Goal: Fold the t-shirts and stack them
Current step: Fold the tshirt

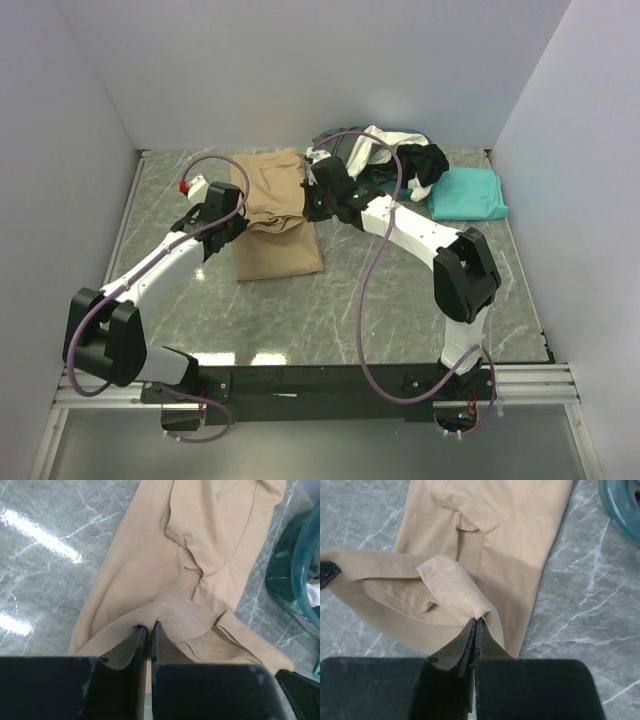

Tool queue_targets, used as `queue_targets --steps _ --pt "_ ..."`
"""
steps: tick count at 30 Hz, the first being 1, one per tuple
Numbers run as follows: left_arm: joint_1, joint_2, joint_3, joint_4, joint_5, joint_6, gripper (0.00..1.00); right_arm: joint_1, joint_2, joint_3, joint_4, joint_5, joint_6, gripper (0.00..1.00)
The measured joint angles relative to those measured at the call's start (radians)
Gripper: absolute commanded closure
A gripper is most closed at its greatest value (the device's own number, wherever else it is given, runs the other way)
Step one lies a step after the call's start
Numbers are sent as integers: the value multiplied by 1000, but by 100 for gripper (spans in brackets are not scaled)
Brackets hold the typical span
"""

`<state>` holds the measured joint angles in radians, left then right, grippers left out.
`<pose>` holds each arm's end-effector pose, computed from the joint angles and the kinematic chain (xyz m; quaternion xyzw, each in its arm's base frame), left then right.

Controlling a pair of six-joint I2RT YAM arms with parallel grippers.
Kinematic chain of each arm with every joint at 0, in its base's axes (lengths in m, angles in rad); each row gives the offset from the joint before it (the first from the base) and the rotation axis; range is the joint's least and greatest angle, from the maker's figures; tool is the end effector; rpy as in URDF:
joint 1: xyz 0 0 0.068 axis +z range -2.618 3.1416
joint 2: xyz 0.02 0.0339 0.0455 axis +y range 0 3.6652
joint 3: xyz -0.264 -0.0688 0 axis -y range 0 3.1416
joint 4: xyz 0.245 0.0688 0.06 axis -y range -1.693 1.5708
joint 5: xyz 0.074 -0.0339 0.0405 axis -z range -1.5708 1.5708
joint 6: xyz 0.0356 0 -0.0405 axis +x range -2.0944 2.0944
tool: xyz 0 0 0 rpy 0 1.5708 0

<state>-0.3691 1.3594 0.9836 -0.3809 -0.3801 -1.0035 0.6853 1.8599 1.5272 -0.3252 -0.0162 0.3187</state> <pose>0.2774 -0.0932 0.2640 -0.3523 0.8334 -0.1122 0.4107 0.3350 0.2746 0.2762 -0.1671 0.8819 0.2185 0.3829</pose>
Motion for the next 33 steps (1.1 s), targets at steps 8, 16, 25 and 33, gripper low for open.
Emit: queue_targets --steps 8,16,25,33 --pt "43 109 41 32 62 52 95 -30 80 64 -21 -31 -8 100" --pt "76 218 100 33 102 82 74 -66 193 150 -64 -64 -23 74" --pt "132 249 154 36 134 102 0 -89 273 303 -141 -58 -76 18" --pt "132 81 30 53 175 98 1 -67 -12 -61 -40 -137 -69 16"
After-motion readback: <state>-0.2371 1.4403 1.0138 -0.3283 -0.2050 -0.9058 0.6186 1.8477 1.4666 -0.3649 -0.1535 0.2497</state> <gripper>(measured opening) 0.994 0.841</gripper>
